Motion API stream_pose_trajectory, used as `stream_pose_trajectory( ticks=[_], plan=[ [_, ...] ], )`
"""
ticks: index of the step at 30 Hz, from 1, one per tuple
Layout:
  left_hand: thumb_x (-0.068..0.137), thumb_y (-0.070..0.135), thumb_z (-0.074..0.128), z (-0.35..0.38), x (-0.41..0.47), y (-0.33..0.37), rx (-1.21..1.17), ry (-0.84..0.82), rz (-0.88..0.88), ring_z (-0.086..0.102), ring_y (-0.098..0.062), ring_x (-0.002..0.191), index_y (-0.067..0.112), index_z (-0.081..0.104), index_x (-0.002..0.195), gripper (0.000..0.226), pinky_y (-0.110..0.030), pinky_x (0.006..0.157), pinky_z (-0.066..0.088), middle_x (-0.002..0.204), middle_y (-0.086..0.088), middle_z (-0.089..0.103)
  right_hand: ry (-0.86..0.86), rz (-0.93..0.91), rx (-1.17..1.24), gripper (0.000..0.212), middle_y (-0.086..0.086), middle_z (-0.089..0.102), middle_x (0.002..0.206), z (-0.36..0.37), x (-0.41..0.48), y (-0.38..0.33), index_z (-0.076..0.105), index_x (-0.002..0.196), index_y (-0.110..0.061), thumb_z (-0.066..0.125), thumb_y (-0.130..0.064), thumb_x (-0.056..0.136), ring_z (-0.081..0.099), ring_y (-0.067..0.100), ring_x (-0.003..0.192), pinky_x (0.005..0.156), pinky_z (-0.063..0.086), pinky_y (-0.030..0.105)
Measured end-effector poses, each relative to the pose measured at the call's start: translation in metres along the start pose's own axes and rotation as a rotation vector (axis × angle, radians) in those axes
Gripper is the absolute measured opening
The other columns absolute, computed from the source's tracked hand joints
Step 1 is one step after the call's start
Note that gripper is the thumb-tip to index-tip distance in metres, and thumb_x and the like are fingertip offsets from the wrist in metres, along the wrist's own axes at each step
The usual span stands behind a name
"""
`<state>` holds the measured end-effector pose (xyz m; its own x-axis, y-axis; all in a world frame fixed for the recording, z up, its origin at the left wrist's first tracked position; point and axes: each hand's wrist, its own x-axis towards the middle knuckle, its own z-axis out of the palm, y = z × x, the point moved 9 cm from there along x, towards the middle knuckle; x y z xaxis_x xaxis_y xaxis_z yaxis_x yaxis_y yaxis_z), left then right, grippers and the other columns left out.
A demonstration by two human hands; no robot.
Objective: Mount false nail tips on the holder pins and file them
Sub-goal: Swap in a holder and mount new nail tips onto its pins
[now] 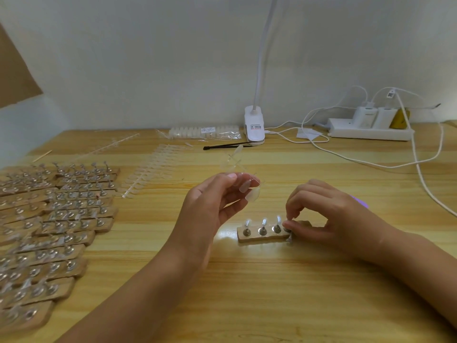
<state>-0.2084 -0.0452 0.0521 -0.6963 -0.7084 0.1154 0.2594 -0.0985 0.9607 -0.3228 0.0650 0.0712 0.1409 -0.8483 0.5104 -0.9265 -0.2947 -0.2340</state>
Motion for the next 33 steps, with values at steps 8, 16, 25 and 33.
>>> stream_pose_trajectory(
  ticks=[8, 16, 25, 33],
  plan=[
    [0.099, 0.019, 0.052, 0.011, -0.007, 0.010, 0.379, -0.061, 0.166, 0.066, -0.001, 0.097, 0.023, 0.078, 0.097, 0.027, -0.015, 0.082, 0.051, 0.100, 0.013, 0.075, 0.297, 0.328, 0.391, 0.016, -0.004, 0.069, 0.089, -0.032, -0.002, 0.019, 0.071, 0.097, -0.022, 0.068, -0.036, 0.090, 0.063, 0.016, 0.089, 0.083, 0.051, 0.030],
    [0.092, 0.036, 0.057, 0.031, -0.022, 0.021, 0.597, -0.134, 0.354, 0.065, -0.008, 0.099, 0.032, 0.074, 0.107, 0.023, -0.022, 0.066, 0.053, 0.104, 0.019, 0.068, 0.390, 0.463, 0.727, 0.027, 0.006, 0.070, 0.091, -0.036, 0.009, -0.001, 0.074, 0.091, -0.023, 0.071, -0.039, 0.069, 0.066, 0.023, 0.088, 0.081, 0.056, 0.031],
    [0.095, 0.033, 0.053, 0.043, -0.035, 0.033, 0.916, -0.119, 0.639, 0.061, 0.000, 0.105, 0.024, 0.074, 0.114, 0.030, -0.024, 0.084, 0.052, 0.106, 0.017, 0.068, 0.397, 0.391, 0.471, 0.018, -0.001, 0.067, 0.082, -0.044, 0.008, -0.006, 0.067, 0.078, -0.023, 0.070, -0.041, 0.076, 0.062, 0.013, 0.076, 0.074, 0.052, 0.026],
    [0.091, 0.027, 0.056, 0.054, -0.050, 0.050, 1.089, -0.031, 0.858, 0.065, -0.010, 0.086, 0.016, 0.077, 0.093, 0.023, -0.031, 0.074, 0.052, 0.093, 0.009, 0.072, 0.420, 0.291, 0.297, 0.021, -0.011, 0.064, 0.087, -0.048, 0.011, -0.026, 0.064, 0.075, -0.029, 0.071, -0.048, 0.074, 0.059, 0.006, 0.083, 0.074, 0.043, 0.010]
  ],
)
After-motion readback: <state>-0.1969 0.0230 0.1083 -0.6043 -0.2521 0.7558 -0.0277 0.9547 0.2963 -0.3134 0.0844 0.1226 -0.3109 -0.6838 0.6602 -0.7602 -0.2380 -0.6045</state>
